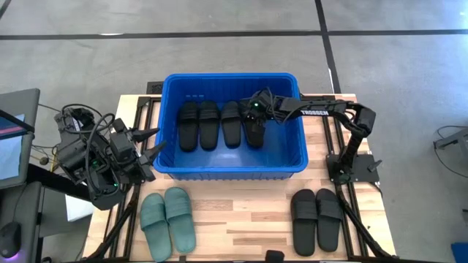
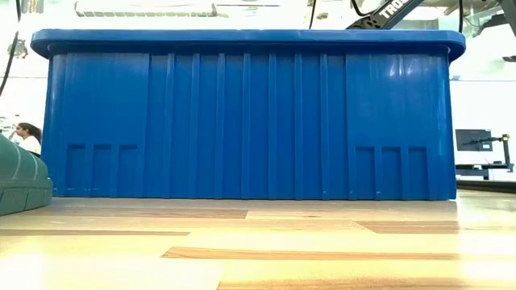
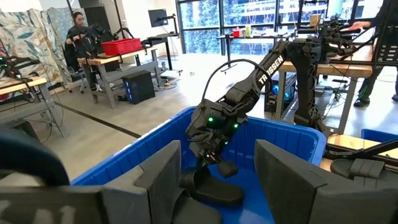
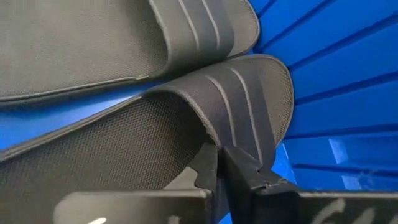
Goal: Pick and place slides into bin
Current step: Put the black slide into the blue bin
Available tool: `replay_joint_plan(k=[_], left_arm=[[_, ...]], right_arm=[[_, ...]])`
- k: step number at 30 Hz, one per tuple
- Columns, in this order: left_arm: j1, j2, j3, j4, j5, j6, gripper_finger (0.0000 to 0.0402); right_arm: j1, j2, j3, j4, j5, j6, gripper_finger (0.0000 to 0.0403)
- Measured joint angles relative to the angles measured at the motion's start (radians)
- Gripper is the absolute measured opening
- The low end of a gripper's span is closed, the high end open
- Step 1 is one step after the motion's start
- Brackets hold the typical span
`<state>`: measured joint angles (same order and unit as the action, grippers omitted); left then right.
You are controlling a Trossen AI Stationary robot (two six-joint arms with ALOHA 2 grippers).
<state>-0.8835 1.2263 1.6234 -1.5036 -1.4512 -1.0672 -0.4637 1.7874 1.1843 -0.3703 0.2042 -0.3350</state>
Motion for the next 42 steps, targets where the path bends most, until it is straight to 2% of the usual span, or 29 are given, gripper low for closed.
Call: replay_joint_plan(k=[18,42], left_arm=[[0.0,0.0,0.0,-0.002,0.037,0.0,0.0192],[0.0,0.003,0.0,-0.001,0.04,0.001,0.0192]], right_arm=[[0.051,0.0,0.0,-0.033,0.07,0.133,0.0001],[0.056,0.002,-0.001,0.031,0.032,0.073,0.0008]])
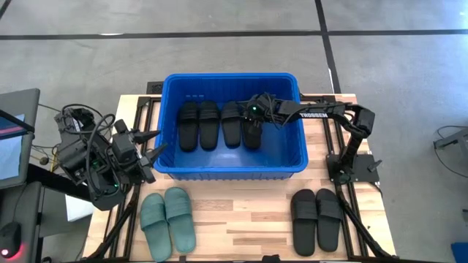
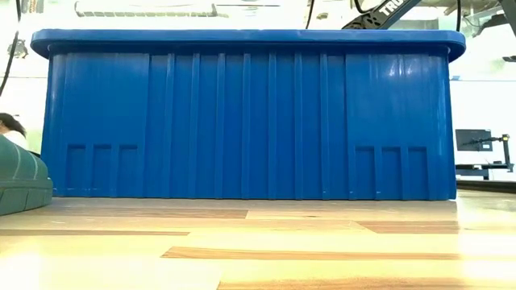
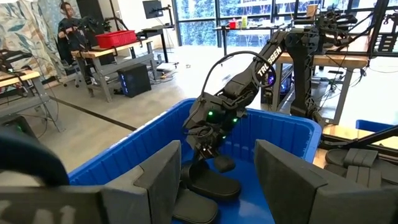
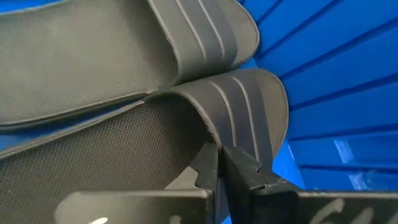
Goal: Pick and place slides into bin
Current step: Put the black slide into the blue bin
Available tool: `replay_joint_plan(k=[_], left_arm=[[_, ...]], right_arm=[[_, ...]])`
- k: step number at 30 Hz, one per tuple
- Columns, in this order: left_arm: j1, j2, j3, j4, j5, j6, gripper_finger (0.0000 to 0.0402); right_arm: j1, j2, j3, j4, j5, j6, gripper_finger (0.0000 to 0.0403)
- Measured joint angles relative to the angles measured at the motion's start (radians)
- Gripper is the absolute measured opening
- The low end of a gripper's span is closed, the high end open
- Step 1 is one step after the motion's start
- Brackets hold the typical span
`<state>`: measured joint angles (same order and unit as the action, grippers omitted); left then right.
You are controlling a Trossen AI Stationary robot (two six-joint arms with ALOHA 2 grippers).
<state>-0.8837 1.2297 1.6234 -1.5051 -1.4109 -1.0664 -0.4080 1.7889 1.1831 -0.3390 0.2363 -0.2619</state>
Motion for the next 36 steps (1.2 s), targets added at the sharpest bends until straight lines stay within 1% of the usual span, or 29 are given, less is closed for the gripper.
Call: replay_joint_plan(k=[4,10,13,30,33,36], left_arm=[[0.0,0.0,0.0,0.004,0.0,0.0,0.0192],[0.0,0.0,0.0,0.004,0.0,-0.001,0.0192],[0.0,0.0,0.0,0.004,0.0,-0.001,0.0192],[0.0,0.0,0.0,0.002,-0.002,-0.001,0.0192],[0.0,0.0,0.0,-0.001,-0.002,0.0,0.0192],[0.0,0.0,0.0,-0.006,-0.002,0.001,0.0192]], right_arm=[[0.0,0.0,0.0,0.003,-0.004,0.0,0.0015],[-0.004,0.0,0.0,0.004,-0.018,0.0,0.0051],[-0.007,0.0,0.0,0.003,-0.018,0.0,0.0062],[-0.013,0.0,0.0,-0.005,-0.023,-0.008,0.007],[-0.013,0.0,0.0,-0.011,-0.019,-0.008,0.0083],[-0.013,0.0,0.0,-0.017,-0.003,-0.008,0.0104]])
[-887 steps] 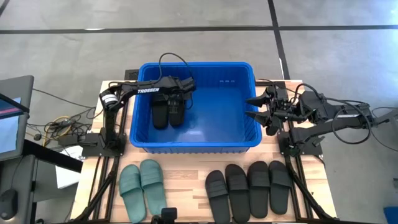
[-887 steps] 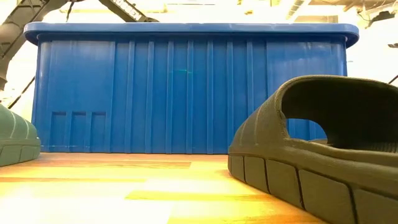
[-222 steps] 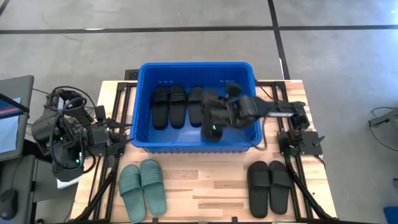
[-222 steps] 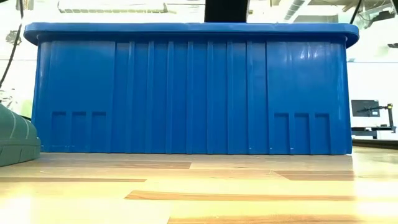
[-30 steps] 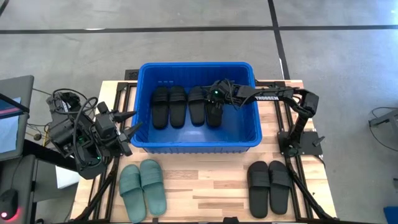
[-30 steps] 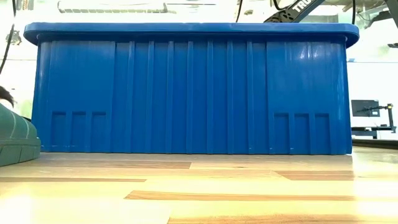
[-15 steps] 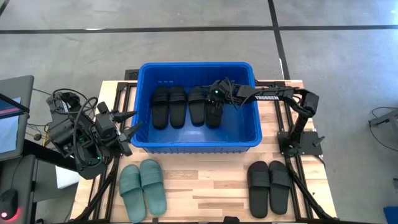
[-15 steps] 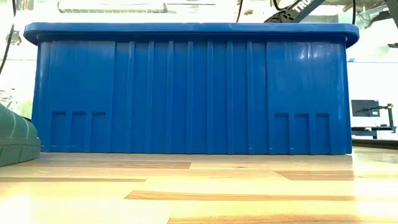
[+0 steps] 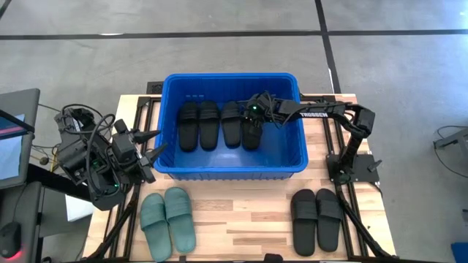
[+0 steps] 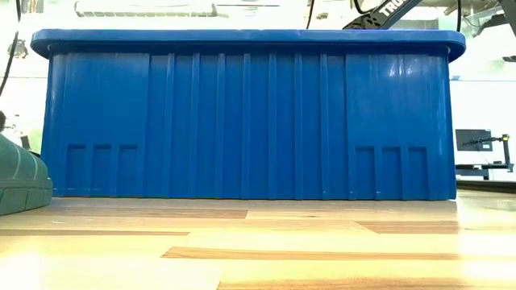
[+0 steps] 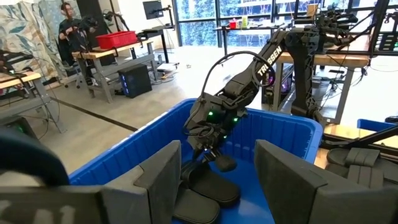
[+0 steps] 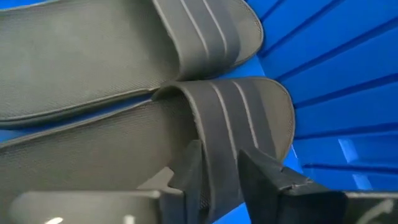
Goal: Pick and place slides into bin
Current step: Put the black slide into the blue bin, then put the green slide into the blue bin
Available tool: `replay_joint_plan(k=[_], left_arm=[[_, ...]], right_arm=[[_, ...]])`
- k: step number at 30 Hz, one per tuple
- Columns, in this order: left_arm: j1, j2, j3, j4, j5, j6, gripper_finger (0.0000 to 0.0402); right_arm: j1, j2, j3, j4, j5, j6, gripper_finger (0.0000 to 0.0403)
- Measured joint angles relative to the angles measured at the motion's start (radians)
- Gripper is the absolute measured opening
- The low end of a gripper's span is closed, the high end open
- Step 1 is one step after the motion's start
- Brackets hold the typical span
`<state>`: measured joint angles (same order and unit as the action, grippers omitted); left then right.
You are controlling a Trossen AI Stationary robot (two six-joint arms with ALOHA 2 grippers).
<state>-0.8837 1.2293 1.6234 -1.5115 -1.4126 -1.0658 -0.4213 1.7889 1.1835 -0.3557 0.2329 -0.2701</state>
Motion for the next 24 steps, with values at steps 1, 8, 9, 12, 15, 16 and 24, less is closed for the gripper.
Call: replay_joint_plan(k=[1,8,9,12,15,16,24], left_arm=[[0.0,0.0,0.0,-0.001,0.001,0.001,0.0192],[0.0,0.0,0.0,-0.02,0.002,0.005,0.0192],[0.0,0.0,0.0,-0.021,0.002,0.005,0.0192],[0.0,0.0,0.0,-0.025,0.002,0.005,0.0192],[0.0,0.0,0.0,-0.025,0.002,0.006,0.0192],[0.0,0.0,0.0,-0.025,0.002,0.006,0.0192],[0.0,0.0,0.0,-0.026,0.013,0.015,0.0192]], right_arm=[[0.0,0.0,0.0,0.0,0.001,0.0,0.0114],[0.0,0.0,0.0,0.0,0.001,0.0,0.0182],[0.003,0.0,0.0,0.0,0.001,0.0,0.0191],[0.005,-0.002,0.0,-0.009,-0.002,0.001,0.0217],[0.011,-0.017,0.001,-0.018,-0.022,0.0,0.0238],[0.014,-0.025,0.001,-0.026,-0.023,0.001,0.0243],[0.039,-0.131,0.001,-0.067,-0.026,0.005,0.0249]])
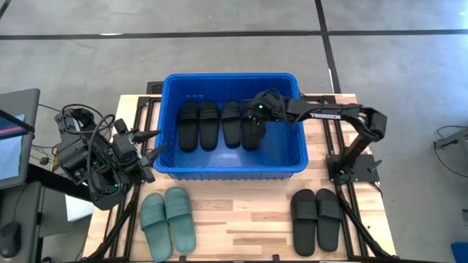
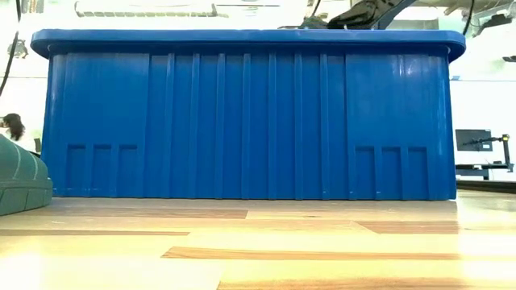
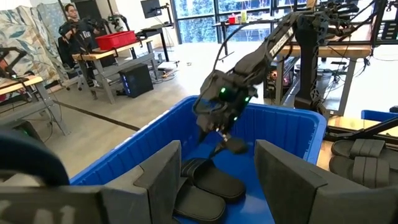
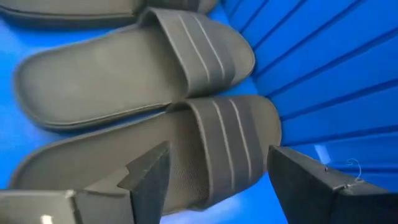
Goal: Pick and place slides into bin
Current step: Put the green slide into the blue bin
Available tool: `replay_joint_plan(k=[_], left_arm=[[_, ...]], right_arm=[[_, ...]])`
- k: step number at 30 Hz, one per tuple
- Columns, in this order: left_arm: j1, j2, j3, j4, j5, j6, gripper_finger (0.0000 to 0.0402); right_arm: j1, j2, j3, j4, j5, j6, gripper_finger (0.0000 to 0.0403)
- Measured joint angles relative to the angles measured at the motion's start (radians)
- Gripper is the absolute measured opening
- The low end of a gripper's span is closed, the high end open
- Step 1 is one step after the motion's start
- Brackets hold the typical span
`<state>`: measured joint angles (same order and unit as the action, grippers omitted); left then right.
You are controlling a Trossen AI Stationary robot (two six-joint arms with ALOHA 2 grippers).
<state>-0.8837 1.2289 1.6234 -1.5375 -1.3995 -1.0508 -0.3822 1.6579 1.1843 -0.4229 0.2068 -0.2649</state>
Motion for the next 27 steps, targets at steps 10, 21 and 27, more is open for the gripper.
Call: replay_joint_plan(k=[10,21,27], left_arm=[[0.0,0.0,0.0,0.002,0.069,0.001,0.0192],[0.0,0.0,0.0,0.002,0.14,0.051,0.0192],[0.0,0.0,0.0,0.002,0.255,0.089,0.0192]], right_arm=[[0.132,-0.211,0.0,-0.146,-0.048,0.064,0.0249],[0.358,-0.403,0.0,-0.063,-0.194,0.391,0.0249],[0.499,-0.423,0.0,0.078,-0.182,0.543,0.0249]])
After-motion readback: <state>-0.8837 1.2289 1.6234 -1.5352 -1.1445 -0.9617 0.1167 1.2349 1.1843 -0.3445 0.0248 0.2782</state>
